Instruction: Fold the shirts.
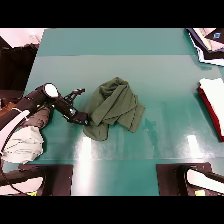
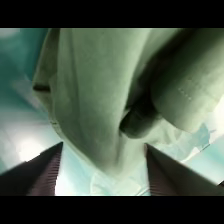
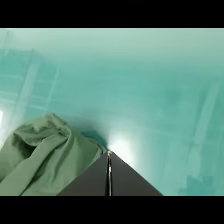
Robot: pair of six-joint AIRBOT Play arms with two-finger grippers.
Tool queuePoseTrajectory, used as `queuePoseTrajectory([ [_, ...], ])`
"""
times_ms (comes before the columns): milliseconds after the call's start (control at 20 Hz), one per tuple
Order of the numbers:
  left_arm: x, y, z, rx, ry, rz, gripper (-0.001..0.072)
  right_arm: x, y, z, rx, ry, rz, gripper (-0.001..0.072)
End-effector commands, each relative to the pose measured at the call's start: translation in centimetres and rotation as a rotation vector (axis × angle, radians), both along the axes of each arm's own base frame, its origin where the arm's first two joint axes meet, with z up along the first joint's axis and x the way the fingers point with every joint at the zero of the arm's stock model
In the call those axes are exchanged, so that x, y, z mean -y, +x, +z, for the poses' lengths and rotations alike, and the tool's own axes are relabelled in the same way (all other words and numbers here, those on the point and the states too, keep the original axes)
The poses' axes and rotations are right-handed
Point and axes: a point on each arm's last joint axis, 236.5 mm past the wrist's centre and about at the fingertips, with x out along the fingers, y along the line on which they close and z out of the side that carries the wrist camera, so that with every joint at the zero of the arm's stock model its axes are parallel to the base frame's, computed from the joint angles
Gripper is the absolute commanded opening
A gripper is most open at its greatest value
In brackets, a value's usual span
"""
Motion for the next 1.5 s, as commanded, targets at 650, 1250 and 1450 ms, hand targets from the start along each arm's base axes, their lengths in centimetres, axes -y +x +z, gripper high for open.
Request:
queuePoseTrajectory([
  [650, -2.7, 4.2, 8.3, 0.303, 0.103, -0.029, 0.0024, -20.0, -6.7, -16.9, -0.388, 0.061, 0.38, 0.0617],
  [1250, -2.8, 3.4, 9.3, 0.294, 0.098, -0.04, 0.0024, -35.3, -9.2, -28.1, -0.511, 0.375, 0.196, 0.0552],
  [1450, -2.8, 3.2, 9.3, 0.288, 0.099, -0.043, 0.0024, -38.1, -8.4, -29.0, -0.515, 0.37, 0.223, 0.0552],
])
